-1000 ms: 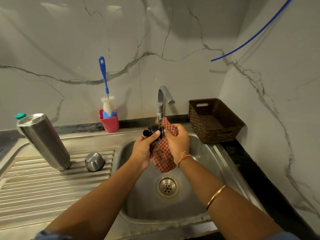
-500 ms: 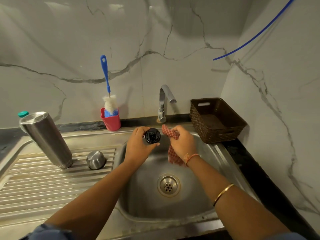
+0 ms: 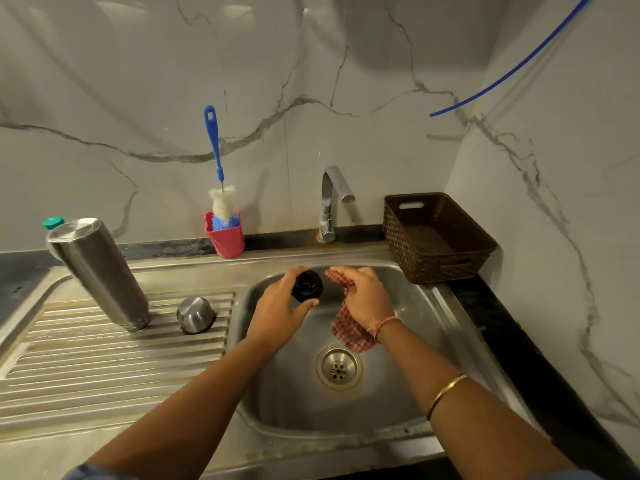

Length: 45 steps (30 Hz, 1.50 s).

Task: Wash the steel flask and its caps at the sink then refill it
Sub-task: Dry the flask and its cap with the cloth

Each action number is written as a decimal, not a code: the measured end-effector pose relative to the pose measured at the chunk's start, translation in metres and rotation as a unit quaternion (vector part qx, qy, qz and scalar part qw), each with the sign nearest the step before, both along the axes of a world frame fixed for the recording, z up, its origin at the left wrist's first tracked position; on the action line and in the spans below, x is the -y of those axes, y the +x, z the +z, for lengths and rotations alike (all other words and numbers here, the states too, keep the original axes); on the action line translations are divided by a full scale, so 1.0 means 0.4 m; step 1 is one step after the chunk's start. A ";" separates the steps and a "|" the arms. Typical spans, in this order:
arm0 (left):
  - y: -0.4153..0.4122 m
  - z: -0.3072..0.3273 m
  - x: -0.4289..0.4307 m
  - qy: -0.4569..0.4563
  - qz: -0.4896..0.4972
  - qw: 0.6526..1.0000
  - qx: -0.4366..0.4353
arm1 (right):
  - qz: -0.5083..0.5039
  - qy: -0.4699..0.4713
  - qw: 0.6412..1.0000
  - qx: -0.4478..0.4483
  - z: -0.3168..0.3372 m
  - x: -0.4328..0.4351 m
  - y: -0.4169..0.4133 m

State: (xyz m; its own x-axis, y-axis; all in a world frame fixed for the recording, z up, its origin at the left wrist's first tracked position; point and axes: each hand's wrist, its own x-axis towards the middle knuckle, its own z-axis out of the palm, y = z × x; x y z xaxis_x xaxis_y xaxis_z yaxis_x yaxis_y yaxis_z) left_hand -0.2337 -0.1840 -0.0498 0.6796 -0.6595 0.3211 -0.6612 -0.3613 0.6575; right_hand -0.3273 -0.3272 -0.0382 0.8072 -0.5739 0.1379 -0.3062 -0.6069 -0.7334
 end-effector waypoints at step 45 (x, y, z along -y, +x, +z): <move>0.002 -0.078 -0.103 0.069 0.076 0.993 -0.051 | 0.008 0.060 0.997 -0.054 -0.050 -0.018 0.044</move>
State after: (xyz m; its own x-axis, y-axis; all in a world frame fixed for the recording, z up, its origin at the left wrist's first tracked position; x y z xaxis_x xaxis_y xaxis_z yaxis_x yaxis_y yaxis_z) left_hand -0.2329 -0.1428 -0.0811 0.7986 -0.5805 0.1590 -0.5250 -0.5427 0.6556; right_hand -0.3096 -0.3200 -0.0581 0.8230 -0.5677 -0.0193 -0.3786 -0.5229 -0.7637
